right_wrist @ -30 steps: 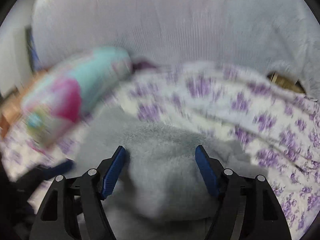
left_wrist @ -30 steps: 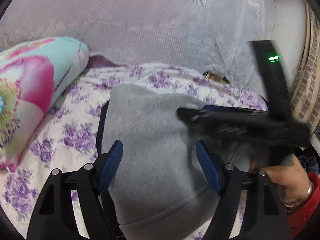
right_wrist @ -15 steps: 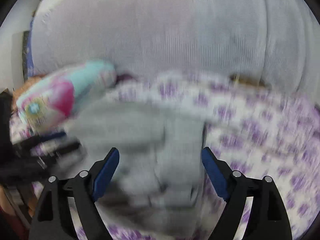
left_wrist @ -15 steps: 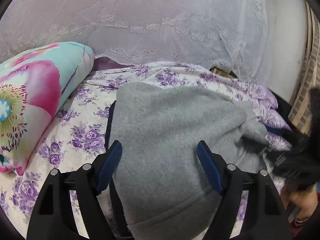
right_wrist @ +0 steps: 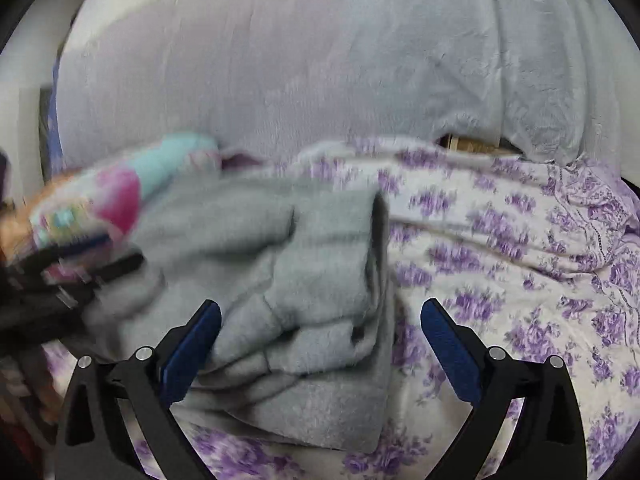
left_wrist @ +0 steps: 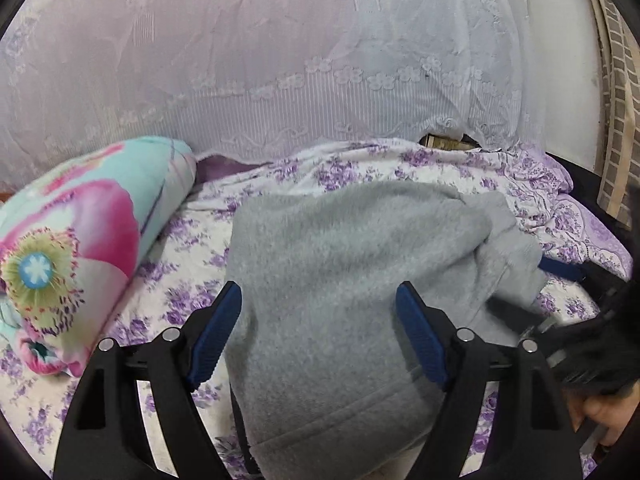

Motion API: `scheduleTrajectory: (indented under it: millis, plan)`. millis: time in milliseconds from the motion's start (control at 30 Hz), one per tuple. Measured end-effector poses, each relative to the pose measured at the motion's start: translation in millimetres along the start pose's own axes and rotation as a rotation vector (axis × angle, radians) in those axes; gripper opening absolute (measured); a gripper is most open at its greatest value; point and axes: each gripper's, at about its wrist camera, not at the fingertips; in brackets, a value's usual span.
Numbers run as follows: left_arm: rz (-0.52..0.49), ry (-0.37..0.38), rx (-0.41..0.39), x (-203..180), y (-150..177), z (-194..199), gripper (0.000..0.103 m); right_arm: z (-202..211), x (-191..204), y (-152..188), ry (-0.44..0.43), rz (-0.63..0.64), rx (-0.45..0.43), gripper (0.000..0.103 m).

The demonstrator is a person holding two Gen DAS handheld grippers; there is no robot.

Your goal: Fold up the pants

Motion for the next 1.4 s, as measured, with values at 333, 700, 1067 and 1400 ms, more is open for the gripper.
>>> scheduleTrajectory:
  millis: [333, 700, 1067, 1400]
  plan:
    - [-0.01, -0.033, -0.043, -5, -3, 17, 0.086, 16, 8, 9, 0.055, 0.029, -0.092, 0.1]
    - [-0.086, -0.034, -0.017, -32, 36, 71, 0.09, 64, 19, 35, 0.091, 0.027, -0.1, 0.1]
    - [-0.086, -0.103, 0.026, -47, 84, 142, 0.098, 120, 3, 77, 0.029, -0.202, -0.053, 0.1]
    - [0.035, -0.089, 0.026, -37, 90, 171, 0.098, 143, 46, 86, 0.023, -0.042, -0.055, 0.1]
Point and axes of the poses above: each gripper's, at about its wrist camera, not at the fingertips, and z roughly against the way its jaws point, x to its left, y to its underside, and after that the axes turned 11 degrees about -y, right-handed
